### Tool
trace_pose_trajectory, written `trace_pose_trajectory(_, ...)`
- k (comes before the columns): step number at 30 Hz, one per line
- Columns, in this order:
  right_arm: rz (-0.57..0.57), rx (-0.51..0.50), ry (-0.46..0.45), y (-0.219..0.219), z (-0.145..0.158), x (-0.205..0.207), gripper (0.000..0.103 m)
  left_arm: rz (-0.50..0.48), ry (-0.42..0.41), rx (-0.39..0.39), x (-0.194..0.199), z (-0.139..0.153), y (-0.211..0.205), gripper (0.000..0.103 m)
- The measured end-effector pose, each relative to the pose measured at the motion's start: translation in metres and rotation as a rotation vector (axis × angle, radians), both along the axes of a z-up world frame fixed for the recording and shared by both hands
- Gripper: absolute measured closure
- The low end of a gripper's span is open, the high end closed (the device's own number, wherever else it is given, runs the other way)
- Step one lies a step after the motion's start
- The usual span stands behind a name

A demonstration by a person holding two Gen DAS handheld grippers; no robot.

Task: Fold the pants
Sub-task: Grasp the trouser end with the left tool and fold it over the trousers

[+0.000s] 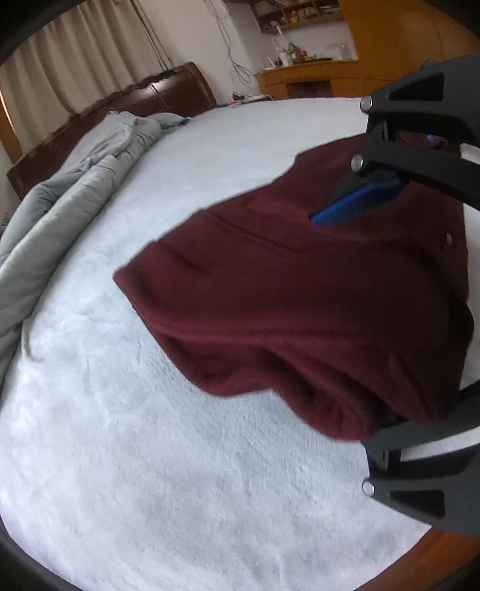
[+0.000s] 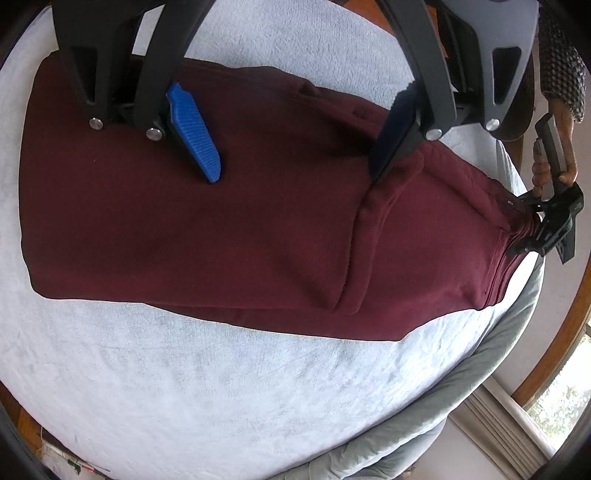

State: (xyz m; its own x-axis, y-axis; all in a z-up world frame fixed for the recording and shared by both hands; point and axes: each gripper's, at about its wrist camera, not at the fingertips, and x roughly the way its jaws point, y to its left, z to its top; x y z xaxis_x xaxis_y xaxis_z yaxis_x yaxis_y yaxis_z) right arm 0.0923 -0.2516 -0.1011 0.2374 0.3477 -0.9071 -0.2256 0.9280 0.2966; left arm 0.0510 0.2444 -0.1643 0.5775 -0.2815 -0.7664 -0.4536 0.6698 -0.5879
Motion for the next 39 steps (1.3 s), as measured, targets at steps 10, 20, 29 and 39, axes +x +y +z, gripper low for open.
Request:
trace_pose_trajectory(10, -0.006, 0.03, 0.003, -0.004, 0.003, 0.0, 0.019, 0.019, -0.023, 0.042, 0.015, 0.017, -0.006, 0.072)
trace_pose_trajectory(20, -0.056, 0.109, -0.067, -0.035, 0.041, -0.008, 0.019, -0.112, -0.218, 0.221, 0.027, 0.101, -0.077, 0.073)
trace_pose_trajectory(29, -0.081, 0.174, -0.108, -0.061, 0.05, -0.014, 0.019, -0.397, -0.325, 0.371, 0.049, 0.135, -0.201, 0.073)
trace_pose_trajectory(39, -0.121, 0.178, -0.113, -0.081, 0.043, -0.011, 0.019, -0.622, -0.239, 0.391, 0.051, 0.102, -0.293, 0.073)
